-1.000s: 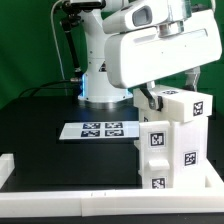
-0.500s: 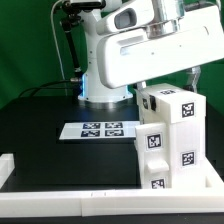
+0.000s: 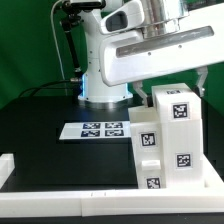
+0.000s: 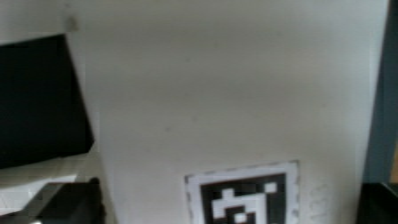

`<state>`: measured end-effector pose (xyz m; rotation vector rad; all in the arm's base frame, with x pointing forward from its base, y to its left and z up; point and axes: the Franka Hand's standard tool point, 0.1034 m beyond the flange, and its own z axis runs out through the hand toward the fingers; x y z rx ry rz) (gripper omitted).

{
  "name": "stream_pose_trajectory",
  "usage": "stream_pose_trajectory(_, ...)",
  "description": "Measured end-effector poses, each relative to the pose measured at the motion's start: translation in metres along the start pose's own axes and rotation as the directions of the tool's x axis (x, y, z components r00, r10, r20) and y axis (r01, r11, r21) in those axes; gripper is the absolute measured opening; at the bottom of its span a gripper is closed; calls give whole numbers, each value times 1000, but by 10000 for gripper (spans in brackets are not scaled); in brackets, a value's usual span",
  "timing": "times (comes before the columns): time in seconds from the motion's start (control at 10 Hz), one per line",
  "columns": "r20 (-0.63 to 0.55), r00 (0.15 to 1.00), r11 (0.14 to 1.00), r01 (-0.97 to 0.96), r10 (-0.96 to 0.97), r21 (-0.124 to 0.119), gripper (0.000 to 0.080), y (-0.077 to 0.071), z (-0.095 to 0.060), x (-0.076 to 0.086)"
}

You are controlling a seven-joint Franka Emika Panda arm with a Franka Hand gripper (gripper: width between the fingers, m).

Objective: Assemble cabinet

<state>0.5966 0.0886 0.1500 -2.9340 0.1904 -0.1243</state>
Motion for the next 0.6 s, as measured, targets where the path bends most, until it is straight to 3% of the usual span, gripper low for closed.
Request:
stream_pose_trajectory(0.1, 9, 1000, 1000, 1, -1, 0, 760, 0, -1, -1)
stream_pose_trajectory(0.2, 22, 1000, 1000, 2, -2, 3, 791, -1, -6, 1)
stream_pose_trajectory(0.4, 47, 999, 1000, 4, -4, 14, 797, 1, -23, 6)
stream_pose_trajectory(0.6, 45, 999, 1000, 4, -5, 15, 797, 3, -25, 9)
